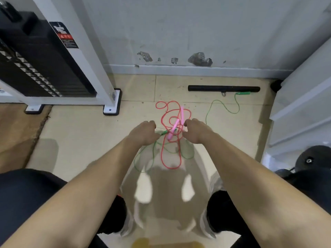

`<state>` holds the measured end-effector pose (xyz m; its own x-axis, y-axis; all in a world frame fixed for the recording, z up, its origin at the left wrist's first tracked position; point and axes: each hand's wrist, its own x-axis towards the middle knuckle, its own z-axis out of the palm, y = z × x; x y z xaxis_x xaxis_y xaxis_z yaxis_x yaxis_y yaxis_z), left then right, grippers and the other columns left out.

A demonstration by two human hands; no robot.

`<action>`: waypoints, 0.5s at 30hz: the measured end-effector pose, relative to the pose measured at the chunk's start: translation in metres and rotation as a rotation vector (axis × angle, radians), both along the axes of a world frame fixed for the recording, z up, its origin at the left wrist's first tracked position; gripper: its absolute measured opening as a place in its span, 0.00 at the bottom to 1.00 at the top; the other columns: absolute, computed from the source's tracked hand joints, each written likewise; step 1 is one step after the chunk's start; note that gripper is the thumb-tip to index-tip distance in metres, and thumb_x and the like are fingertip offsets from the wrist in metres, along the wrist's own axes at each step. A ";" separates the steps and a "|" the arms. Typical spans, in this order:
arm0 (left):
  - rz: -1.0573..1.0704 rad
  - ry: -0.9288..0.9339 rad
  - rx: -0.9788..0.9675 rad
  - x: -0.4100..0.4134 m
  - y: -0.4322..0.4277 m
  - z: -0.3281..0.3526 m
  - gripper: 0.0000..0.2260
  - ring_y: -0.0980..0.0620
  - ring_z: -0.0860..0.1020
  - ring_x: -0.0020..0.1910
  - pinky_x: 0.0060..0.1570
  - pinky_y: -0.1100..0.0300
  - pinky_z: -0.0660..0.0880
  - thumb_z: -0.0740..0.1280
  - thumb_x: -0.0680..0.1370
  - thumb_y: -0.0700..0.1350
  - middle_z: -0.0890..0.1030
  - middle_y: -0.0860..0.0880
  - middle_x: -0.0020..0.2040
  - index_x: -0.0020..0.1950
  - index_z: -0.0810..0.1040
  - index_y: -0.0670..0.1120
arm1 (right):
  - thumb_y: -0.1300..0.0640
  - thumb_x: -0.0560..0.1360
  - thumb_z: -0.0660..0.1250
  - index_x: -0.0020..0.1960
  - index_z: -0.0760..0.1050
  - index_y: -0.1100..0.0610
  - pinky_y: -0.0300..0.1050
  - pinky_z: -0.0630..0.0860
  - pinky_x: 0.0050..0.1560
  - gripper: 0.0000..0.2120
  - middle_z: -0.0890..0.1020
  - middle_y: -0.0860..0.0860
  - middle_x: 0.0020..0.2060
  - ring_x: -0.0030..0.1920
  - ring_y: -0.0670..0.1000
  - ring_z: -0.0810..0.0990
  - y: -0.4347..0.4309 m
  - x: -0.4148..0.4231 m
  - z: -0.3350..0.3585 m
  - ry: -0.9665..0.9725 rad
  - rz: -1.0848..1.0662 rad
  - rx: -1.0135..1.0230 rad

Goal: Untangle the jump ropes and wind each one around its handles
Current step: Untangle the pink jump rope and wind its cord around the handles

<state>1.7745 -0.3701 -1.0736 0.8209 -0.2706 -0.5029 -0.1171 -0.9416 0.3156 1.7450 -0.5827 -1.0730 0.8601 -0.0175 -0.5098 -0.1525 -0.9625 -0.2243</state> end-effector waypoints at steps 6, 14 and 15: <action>0.010 0.165 0.007 0.024 -0.013 -0.083 0.21 0.45 0.75 0.57 0.57 0.51 0.75 0.65 0.79 0.51 0.75 0.45 0.61 0.69 0.71 0.44 | 0.51 0.80 0.63 0.76 0.64 0.55 0.53 0.73 0.63 0.26 0.71 0.58 0.68 0.67 0.61 0.73 -0.013 0.024 -0.086 0.127 -0.051 0.064; 0.105 0.163 -0.172 0.083 -0.057 -0.171 0.13 0.45 0.78 0.54 0.55 0.51 0.76 0.66 0.79 0.48 0.80 0.46 0.54 0.60 0.77 0.43 | 0.52 0.79 0.62 0.72 0.68 0.58 0.54 0.75 0.60 0.23 0.73 0.58 0.65 0.62 0.61 0.77 -0.040 0.094 -0.191 0.140 -0.219 0.157; 0.128 0.151 -0.183 0.090 -0.064 -0.183 0.14 0.45 0.79 0.54 0.55 0.50 0.77 0.67 0.78 0.47 0.81 0.46 0.55 0.61 0.77 0.43 | 0.52 0.79 0.62 0.72 0.68 0.58 0.56 0.76 0.60 0.23 0.73 0.58 0.65 0.61 0.61 0.77 -0.042 0.104 -0.203 0.128 -0.260 0.175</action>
